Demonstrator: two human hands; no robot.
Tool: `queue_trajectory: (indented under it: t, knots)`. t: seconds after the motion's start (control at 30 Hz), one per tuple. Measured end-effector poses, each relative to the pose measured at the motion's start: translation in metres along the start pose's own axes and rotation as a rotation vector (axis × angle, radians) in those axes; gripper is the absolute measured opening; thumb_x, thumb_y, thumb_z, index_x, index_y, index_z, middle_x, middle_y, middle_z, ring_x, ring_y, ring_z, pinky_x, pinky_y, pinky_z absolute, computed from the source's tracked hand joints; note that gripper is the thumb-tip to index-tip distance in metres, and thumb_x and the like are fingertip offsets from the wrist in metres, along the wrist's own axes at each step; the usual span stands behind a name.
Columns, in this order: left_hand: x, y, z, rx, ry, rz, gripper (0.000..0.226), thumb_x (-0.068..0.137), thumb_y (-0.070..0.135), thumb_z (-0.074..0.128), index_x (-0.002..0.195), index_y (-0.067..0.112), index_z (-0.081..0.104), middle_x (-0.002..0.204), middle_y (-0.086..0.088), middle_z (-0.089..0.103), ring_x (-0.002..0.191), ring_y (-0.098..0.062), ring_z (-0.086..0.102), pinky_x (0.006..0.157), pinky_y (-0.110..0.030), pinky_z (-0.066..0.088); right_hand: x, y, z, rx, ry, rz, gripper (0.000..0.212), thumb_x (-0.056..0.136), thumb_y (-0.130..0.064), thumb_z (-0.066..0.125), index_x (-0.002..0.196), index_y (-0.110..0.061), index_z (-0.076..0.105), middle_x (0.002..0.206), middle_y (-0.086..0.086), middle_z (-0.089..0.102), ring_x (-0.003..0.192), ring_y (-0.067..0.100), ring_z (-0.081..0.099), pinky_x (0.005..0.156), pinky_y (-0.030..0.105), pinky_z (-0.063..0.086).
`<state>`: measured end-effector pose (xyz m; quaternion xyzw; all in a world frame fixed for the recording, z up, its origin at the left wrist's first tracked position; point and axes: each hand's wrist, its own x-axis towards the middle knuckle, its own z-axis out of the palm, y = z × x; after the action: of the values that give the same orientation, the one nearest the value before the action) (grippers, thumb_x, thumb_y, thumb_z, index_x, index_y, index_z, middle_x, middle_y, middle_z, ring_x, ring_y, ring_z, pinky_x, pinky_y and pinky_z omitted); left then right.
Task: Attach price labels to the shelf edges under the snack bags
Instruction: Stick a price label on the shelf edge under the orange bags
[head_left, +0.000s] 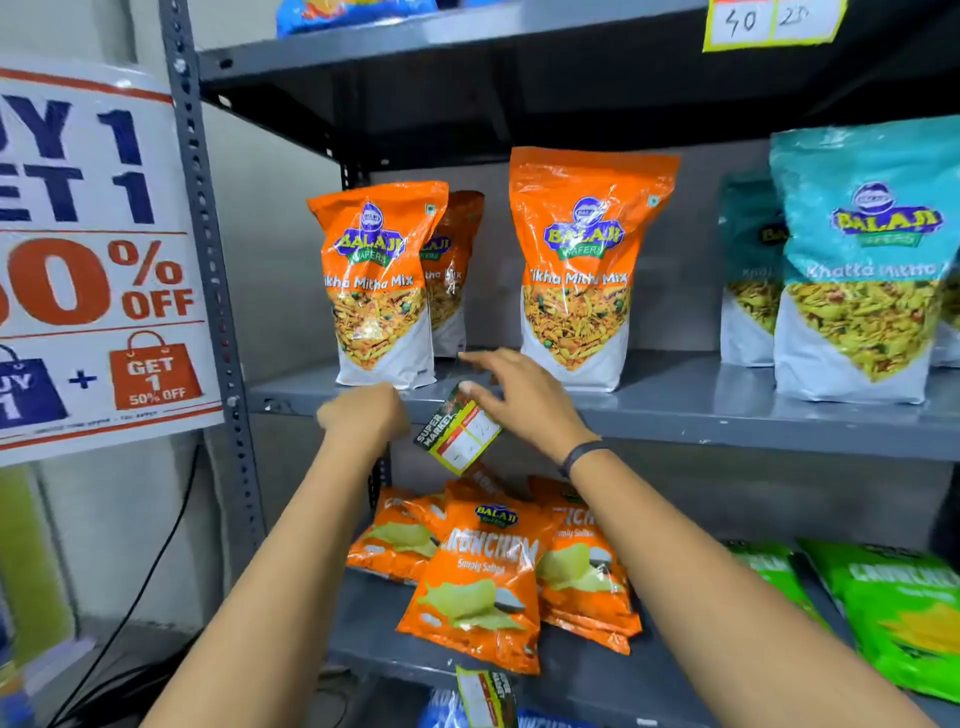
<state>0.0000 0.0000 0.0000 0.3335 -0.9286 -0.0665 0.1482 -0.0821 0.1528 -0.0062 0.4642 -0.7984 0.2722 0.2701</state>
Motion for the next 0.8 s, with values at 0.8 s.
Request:
queue_trajectory:
  t: [0.8]
  knots:
    - [0.010,-0.008,0.055,-0.396,0.433,0.534,0.028,0.078,0.024,0.076,0.072,-0.001,0.067,0.087,-0.016,0.061,0.087,-0.031,0.054,0.066,-0.033,0.039,-0.033,0.002,0.019,-0.271,0.066,0.168,0.019,0.086,-0.038,0.063,0.091,-0.020,0.067,0.093,0.011,0.068,0.096,0.028,0.061,0.069,0.035,0.048]
